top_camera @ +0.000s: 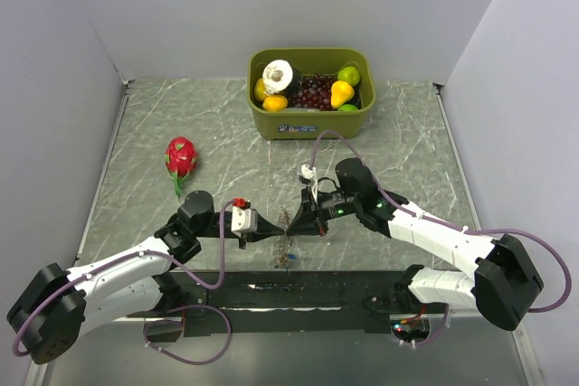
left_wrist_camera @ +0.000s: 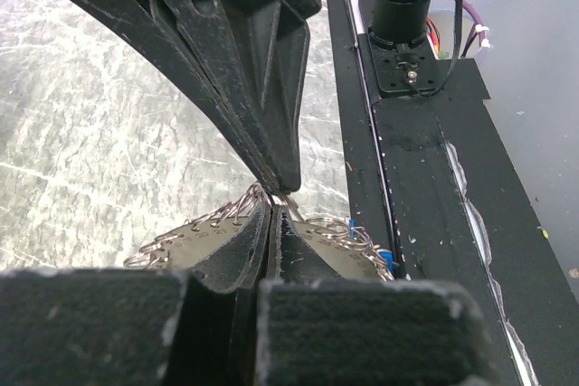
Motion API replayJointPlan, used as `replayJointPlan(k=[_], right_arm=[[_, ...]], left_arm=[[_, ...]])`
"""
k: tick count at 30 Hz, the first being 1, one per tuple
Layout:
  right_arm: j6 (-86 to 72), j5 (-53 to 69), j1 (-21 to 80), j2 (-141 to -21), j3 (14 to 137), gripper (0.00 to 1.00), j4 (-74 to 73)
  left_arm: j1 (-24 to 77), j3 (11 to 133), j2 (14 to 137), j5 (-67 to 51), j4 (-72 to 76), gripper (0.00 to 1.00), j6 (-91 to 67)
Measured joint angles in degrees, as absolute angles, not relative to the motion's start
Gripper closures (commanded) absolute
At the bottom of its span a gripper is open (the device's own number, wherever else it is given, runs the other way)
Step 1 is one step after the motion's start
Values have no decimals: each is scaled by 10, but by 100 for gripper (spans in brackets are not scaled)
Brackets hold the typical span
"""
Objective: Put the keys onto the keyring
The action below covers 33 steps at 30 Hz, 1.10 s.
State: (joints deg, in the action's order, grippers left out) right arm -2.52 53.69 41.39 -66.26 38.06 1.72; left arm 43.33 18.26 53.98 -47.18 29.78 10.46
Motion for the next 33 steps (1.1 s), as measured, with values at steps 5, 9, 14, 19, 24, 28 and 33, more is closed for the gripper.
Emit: replayJointPlan(k=[5,9,14,19,24,28,33], right_arm=[[-24,539,414,-663,389,100,9],[-20,538,414,-661,398,100,-6],[-6,516,413,-642,399,84,-22],[9,472,403,-621,399,65,-37],[25,447,399,-608,399,48,-63],[31,452,399,-583,396,42,-68],[32,466,399,-579,380,36,-67]], left_arm=[[433,180,536,-472,305,99,104],[433,180,536,-472,308,99,103],[433,180,536,-472,310,99,103],[434,174,527,-478,320,99,101],[434,170,520,-478,324,99,98],[434,170,523,-478,326,99,96],[434,170,531,-478,332,99,93]])
